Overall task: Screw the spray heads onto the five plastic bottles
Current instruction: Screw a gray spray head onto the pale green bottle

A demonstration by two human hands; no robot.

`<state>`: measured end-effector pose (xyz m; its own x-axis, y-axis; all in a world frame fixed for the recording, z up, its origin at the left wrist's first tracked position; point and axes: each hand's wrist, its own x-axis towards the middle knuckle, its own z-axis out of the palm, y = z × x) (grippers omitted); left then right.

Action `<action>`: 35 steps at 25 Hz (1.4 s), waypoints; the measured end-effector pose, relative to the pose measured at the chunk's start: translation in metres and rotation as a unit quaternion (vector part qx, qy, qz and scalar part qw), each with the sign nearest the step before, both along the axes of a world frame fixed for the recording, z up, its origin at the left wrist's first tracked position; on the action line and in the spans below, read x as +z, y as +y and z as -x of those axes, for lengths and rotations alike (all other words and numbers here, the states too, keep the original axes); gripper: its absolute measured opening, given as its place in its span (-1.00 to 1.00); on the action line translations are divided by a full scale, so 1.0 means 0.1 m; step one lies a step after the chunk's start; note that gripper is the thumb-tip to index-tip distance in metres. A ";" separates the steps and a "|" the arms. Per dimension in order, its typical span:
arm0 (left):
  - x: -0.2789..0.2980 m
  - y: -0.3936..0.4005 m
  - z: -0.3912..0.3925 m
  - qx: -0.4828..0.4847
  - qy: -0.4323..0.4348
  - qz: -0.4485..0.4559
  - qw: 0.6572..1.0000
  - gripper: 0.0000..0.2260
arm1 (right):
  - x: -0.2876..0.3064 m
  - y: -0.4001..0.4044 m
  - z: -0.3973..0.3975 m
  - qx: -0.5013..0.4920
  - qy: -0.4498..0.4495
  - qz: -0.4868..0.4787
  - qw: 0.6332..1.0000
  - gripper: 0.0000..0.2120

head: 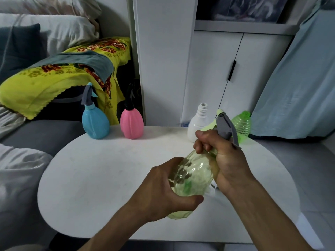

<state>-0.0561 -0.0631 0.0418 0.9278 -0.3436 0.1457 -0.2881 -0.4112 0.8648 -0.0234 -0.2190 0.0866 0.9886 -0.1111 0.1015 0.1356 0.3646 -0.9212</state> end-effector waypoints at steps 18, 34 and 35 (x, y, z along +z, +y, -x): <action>-0.04 0.05 -0.32 0.137 -0.080 -0.023 0.987 -0.33 | 0.03 -0.09 -0.19 0.158 0.040 0.247 0.955 -0.41; -0.65 0.14 -2.18 0.271 -0.008 0.046 0.961 -0.42 | -0.09 -0.38 -0.27 0.134 0.015 0.674 0.726 -0.58; -0.67 0.14 -2.22 0.274 -0.005 0.046 0.961 -0.36 | -0.09 -0.40 -0.28 0.139 0.014 0.677 0.722 -0.58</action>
